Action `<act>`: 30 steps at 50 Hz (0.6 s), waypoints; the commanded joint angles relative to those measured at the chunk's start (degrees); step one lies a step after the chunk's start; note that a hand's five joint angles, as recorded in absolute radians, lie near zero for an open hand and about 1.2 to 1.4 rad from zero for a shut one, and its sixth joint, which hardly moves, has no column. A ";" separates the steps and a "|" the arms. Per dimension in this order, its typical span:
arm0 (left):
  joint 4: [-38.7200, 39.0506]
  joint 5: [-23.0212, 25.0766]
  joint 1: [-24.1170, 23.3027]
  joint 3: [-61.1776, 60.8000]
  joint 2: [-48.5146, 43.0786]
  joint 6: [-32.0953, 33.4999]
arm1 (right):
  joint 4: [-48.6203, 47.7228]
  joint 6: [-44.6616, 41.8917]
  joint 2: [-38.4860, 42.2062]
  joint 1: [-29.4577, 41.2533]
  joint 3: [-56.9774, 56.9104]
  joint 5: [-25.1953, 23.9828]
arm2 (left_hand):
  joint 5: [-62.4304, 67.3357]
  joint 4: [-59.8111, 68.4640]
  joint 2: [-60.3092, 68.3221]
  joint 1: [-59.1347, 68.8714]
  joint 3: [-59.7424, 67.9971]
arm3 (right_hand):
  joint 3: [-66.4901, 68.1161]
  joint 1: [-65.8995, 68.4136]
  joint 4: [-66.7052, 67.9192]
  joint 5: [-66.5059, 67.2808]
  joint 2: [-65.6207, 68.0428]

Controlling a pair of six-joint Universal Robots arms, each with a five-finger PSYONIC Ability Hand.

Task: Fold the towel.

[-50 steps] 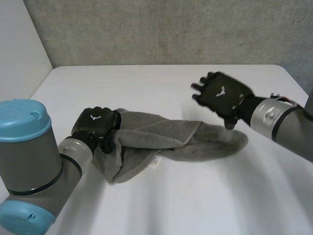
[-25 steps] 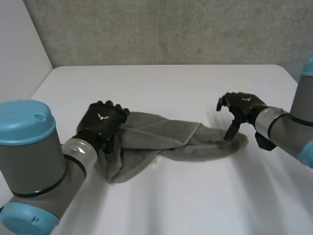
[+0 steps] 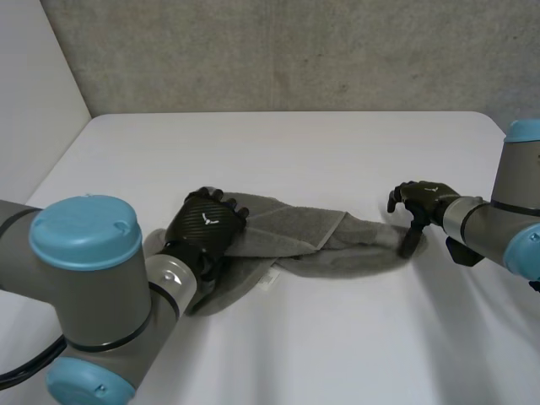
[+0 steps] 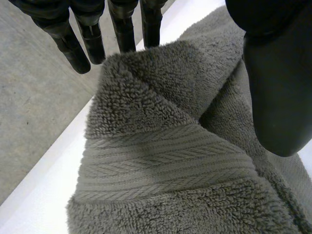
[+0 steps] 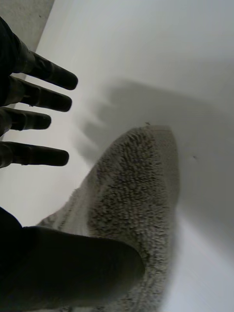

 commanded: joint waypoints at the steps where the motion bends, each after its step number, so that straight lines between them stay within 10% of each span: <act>1: -0.16 -0.43 -0.14 2.80 -3.54 0.02 | 0.06 -1.32 1.07 0.35 -0.11 -0.11 | -5.32 5.37 4.79 4.99 5.30 | 18.32 18.48 18.45 18.05 18.51; 21: -0.16 -0.61 0.38 7.64 -2.58 -0.59 | 0.06 -1.75 0.11 0.35 -1.95 -0.55 | 43.67 54.35 53.78 53.97 54.28 | 63.78 63.93 63.90 63.51 63.96; 30: -0.16 -0.43 3.45 8.08 8.12 -0.94 | 1.02 -1.93 -19.90 -0.08 -2.65 -7.03 | 49.53 60.21 59.64 59.83 60.14 | 63.78 63.93 63.90 63.51 63.96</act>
